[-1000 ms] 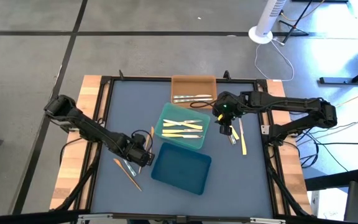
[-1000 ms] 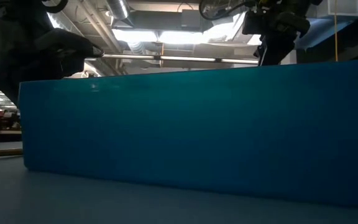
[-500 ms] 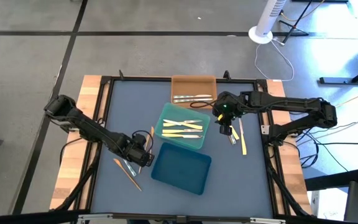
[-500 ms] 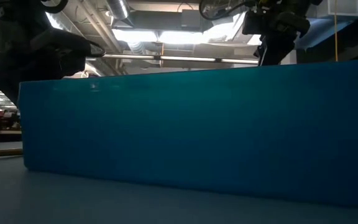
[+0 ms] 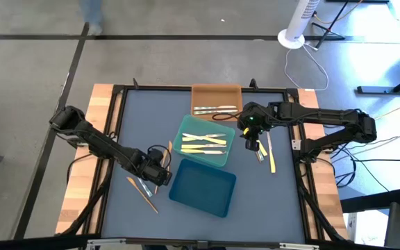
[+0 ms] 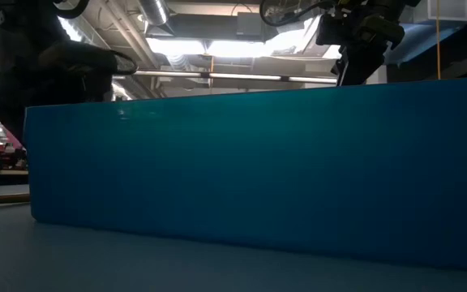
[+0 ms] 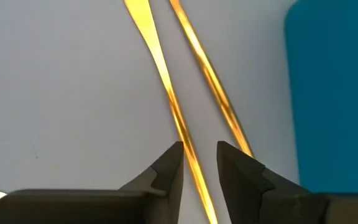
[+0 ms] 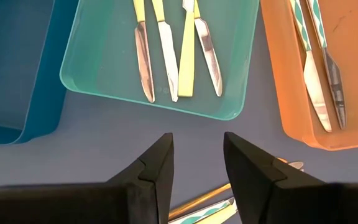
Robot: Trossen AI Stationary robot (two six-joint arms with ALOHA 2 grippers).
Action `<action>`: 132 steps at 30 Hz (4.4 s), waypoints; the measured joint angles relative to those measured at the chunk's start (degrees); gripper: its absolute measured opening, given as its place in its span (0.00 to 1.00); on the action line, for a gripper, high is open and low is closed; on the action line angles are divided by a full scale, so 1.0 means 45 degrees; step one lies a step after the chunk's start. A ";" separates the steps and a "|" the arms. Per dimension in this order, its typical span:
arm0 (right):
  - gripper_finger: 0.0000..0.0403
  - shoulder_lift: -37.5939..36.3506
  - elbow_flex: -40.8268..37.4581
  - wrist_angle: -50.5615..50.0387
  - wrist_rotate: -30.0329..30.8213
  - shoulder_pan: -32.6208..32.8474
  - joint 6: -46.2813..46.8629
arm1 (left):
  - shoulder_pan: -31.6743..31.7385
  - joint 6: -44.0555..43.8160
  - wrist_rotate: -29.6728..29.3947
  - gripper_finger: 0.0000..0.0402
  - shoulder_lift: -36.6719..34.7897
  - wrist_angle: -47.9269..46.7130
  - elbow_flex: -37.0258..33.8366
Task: Sort silverware by color (type)
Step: Put the golden knife into the blue bin
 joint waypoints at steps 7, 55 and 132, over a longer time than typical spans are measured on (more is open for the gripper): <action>0.32 0.0000 0.0000 0.0000 0.0000 0.0000 -0.0002 | 0.0000 -0.0024 -0.0030 0.24 0.0000 0.0023 0.0000; 0.32 0.0000 0.0000 0.0117 0.0000 0.0000 0.0000 | 0.0583 -0.1161 0.1537 0.03 0.1797 -0.0024 0.0010; 0.32 0.0000 0.0000 0.0153 -0.0003 0.0000 0.0000 | 0.0588 1.6959 -0.1905 0.03 -0.0919 1.2345 0.0010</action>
